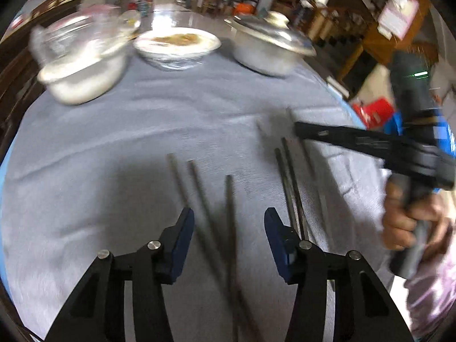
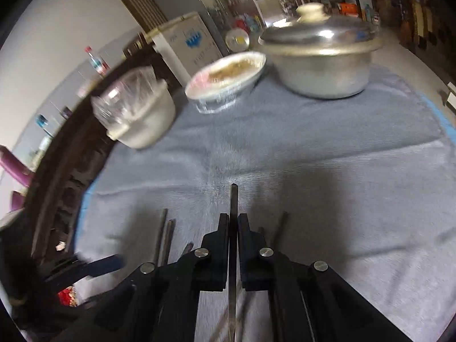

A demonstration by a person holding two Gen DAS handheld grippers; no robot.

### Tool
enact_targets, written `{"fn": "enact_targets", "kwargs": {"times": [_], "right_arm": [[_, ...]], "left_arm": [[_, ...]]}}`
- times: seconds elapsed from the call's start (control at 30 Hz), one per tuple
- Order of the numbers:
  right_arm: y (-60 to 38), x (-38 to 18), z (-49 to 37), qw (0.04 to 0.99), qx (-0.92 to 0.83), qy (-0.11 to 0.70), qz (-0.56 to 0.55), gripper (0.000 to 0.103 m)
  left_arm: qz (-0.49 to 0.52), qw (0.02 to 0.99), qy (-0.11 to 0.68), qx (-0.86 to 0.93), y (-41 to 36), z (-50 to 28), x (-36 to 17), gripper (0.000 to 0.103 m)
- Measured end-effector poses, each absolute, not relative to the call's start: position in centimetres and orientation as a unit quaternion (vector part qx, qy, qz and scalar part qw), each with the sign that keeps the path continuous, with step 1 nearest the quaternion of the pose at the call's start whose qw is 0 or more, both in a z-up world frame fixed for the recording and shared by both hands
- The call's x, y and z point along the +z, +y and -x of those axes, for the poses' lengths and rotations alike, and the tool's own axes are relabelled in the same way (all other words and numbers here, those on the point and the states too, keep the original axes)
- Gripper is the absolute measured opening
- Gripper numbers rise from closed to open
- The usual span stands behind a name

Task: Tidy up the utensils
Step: 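Grasp chopsticks with the right gripper while the left gripper grasps other chopsticks, then lift the chopsticks and drop them into the holder with both grippers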

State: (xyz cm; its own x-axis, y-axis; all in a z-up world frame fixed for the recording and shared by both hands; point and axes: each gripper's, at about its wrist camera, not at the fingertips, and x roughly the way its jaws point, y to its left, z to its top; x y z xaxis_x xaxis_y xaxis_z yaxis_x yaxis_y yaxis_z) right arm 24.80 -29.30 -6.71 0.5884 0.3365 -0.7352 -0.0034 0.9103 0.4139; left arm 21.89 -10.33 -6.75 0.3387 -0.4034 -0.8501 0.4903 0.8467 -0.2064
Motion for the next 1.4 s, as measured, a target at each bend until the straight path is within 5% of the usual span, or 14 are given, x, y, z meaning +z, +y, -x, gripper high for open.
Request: {"fn": "enact_targets", "kwargs": {"times": [0.2,0.5,0.57,0.63,0.73,1.0,1.4], "right_arm": [[-32.3,-4.5,-20.8,0.878,0.116,0.413,-0.214,0.007],[-34.6,-3.5,-16.6,0.872,0.134,0.407,-0.239,0.007],[-34.6,-3.3,-16.0,0.871,0.134,0.406,-0.242,0.007],[-34.4,-3.1,-15.7,0.871,0.133,0.406,-0.243,0.007],[-33.4,-2.5,-15.2,0.875,0.133,0.402,-0.234,0.007],[-30.2,-0.2,-13.4,0.898,0.116,0.374,-0.201,0.007],[-25.5,8.1,-3.6,0.968,0.045,0.196,-0.149,0.007]], "left_arm": [[-0.094,0.797,0.534,-0.265,-13.8,-23.4,-9.2,0.039],[-0.093,0.779,0.575,-0.231,-14.6,-25.5,-10.6,0.031],[-0.096,0.781,0.574,-0.229,-14.8,-25.8,-10.6,0.024],[-0.096,0.784,0.575,-0.215,-14.6,-26.0,-10.7,0.005],[-0.070,0.783,0.581,-0.211,-14.0,-26.3,-10.7,0.005],[-0.026,0.845,0.483,-0.229,-11.0,-22.6,-3.2,0.005],[-0.006,0.935,0.275,-0.225,-7.1,-11.9,9.7,0.005]]}}
